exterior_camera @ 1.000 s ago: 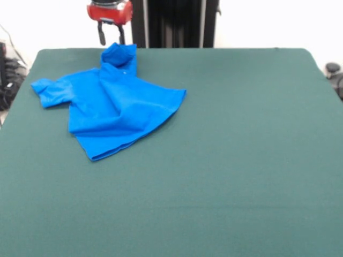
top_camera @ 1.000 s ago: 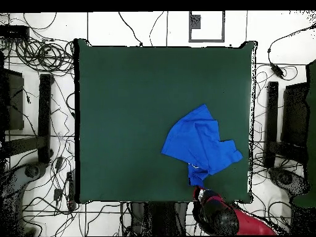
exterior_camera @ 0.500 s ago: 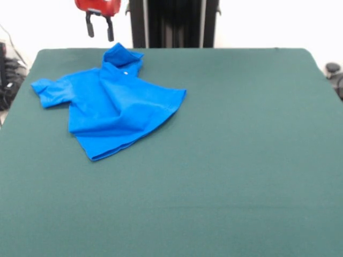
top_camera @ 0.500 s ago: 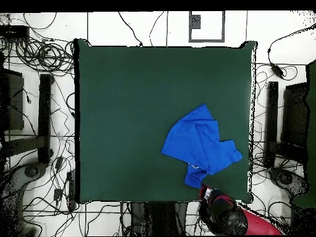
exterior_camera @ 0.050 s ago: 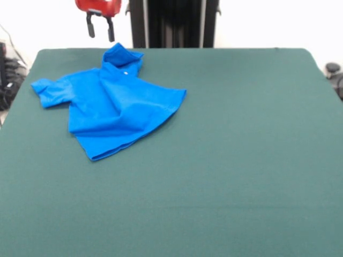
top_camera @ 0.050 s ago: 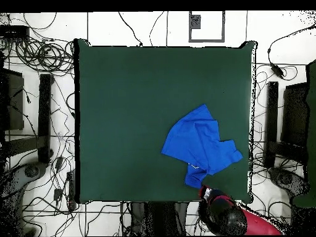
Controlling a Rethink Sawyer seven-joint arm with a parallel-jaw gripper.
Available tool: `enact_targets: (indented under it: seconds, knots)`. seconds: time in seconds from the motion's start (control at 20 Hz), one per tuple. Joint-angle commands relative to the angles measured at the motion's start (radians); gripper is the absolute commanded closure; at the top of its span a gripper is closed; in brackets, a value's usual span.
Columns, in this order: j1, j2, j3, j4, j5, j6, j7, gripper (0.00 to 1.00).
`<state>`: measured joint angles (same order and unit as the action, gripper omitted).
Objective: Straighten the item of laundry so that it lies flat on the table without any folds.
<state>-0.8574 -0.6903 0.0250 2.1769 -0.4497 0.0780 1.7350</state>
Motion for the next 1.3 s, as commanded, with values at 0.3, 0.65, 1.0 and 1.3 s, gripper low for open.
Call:
enact_targets:
  seconds: [0.3,0.65,1.0,1.3]
  knots:
    - [0.092,-0.011,0.118,0.016,0.099,0.039,0.17,0.0]
    - [0.121,-0.048,0.138,0.006,0.151,0.085,0.156,0.0]
    - [0.121,-0.07,0.156,0.015,0.184,0.108,0.138,0.0]
    - [0.136,-0.082,0.156,0.018,0.208,0.123,0.137,0.0]
